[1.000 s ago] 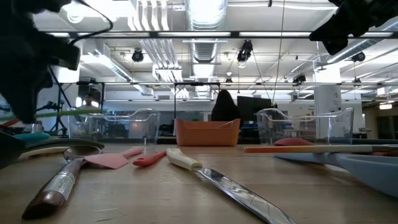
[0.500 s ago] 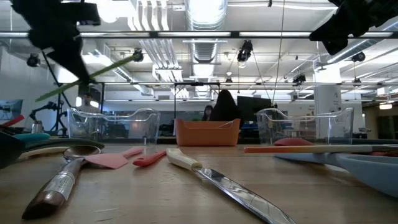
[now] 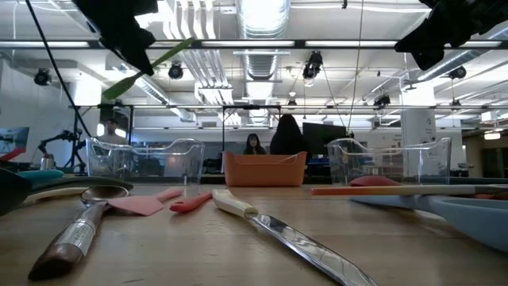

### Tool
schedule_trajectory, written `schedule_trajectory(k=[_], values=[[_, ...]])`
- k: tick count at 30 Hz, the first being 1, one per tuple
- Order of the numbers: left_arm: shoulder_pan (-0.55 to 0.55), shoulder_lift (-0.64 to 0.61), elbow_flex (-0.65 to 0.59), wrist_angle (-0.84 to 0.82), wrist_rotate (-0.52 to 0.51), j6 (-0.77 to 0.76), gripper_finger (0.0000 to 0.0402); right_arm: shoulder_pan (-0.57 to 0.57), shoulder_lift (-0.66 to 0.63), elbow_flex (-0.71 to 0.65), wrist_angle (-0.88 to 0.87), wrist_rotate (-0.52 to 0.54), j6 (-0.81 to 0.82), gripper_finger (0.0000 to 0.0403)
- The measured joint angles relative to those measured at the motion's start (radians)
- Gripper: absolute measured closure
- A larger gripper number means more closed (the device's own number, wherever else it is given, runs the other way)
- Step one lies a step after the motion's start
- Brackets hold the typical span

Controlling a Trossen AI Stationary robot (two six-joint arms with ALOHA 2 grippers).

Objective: Pick & Place Kitchen Items
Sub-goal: Put the green spatula into the left transparent bin

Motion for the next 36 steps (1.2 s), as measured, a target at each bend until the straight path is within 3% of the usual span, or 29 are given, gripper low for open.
schedule_trajectory(k=[9, 14, 20, 27, 36], values=[[0.267, -0.002, 0.011, 0.076, 0.033, 0.281, 0.037, 0.0, 0.0, 0.0, 0.0, 0.0, 0.0, 0.0394], [0.453, -0.002, 0.011, 0.218, 0.265, 0.562, 0.037, 0.0, 0.0, 0.0, 0.0, 0.0, 0.0, 0.0394], [0.672, -0.001, 0.011, 0.281, 0.49, 0.772, 0.037, 0.0, 0.0, 0.0, 0.0, 0.0, 0.0, 0.0394], [0.886, 0.014, 0.011, 0.251, 0.762, 0.883, 0.037, 0.0, 0.0, 0.0, 0.0, 0.0, 0.0, 0.0394], [0.949, 0.17, 0.036, 0.198, 0.799, 0.927, 0.037, 0.0, 0.0, 0.0, 0.0, 0.0, 0.0, 0.0394]])
